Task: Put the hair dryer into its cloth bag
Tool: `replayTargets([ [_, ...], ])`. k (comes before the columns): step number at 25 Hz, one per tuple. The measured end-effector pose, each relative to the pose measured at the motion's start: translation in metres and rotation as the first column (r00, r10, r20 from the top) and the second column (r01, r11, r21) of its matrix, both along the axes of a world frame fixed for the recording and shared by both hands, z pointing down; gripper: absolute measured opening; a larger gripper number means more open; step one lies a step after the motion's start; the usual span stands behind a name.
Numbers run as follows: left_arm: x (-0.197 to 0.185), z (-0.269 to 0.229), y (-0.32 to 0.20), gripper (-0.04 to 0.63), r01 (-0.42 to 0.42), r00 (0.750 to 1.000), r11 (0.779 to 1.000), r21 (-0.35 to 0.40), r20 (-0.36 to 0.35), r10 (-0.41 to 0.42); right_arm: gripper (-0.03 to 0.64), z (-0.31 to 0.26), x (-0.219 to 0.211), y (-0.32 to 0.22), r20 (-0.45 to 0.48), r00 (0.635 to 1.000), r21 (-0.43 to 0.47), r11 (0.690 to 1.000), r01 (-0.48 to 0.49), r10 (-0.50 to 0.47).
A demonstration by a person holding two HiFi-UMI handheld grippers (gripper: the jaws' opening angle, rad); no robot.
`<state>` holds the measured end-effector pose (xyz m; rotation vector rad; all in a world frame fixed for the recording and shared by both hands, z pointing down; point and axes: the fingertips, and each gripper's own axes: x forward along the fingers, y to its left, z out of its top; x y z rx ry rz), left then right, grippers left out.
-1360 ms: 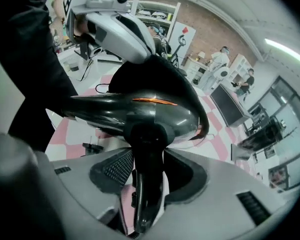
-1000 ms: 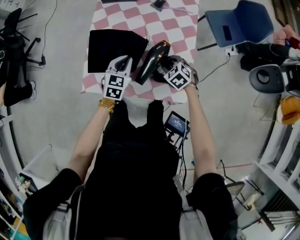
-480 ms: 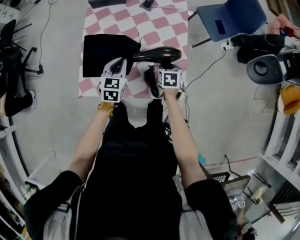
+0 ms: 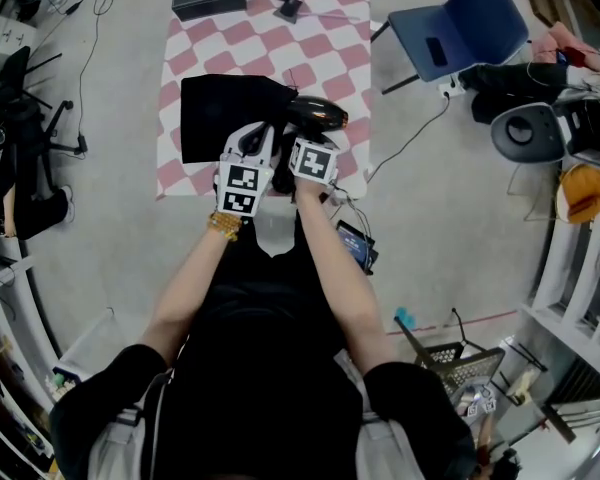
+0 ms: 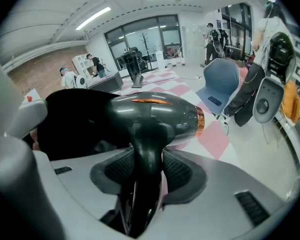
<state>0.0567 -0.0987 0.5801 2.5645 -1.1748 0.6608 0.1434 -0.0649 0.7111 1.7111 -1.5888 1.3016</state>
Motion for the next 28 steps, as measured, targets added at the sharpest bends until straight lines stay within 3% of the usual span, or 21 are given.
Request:
replayTargets([
  [5,0.018,-0.002,0.007,0.034,-0.071,0.997,0.997,0.011,-0.015,0.071,0.176,-0.012,-0.013,-0.013,-0.087,0.996,0.072,0.997,0.038,-0.032],
  [8,0.019,-0.009,0.004,0.034,-0.112,0.992,0.994,0.015,-0.062,0.113,0.175,-0.018,-0.022,-0.022,-0.078,0.996,0.129,0.990,0.057,-0.047],
  [13,0.022,-0.017,0.008,0.034,-0.273,0.944,0.958,-0.082,-0.214,0.251,0.163,-0.037,-0.042,-0.035,-0.064,0.986,0.284,0.944,0.167,-0.155],
  [17,0.018,-0.011,0.008,0.034,-0.340,0.909,0.925,-0.167,-0.309,0.279,0.152,-0.046,-0.061,-0.043,-0.068,0.963,0.352,0.897,0.268,-0.261],
  [23,0.001,0.010,0.002,0.035,-0.283,0.938,0.935,-0.215,-0.263,0.223,0.153,-0.026,-0.062,-0.050,-0.023,0.951,0.356,0.887,0.296,-0.308],
  [28,-0.015,0.012,-0.001,0.126,-0.270,0.949,0.937,-0.221,-0.224,0.220,0.153,-0.029,-0.066,-0.050,0.037,0.879,0.453,0.792,0.409,-0.475],
])
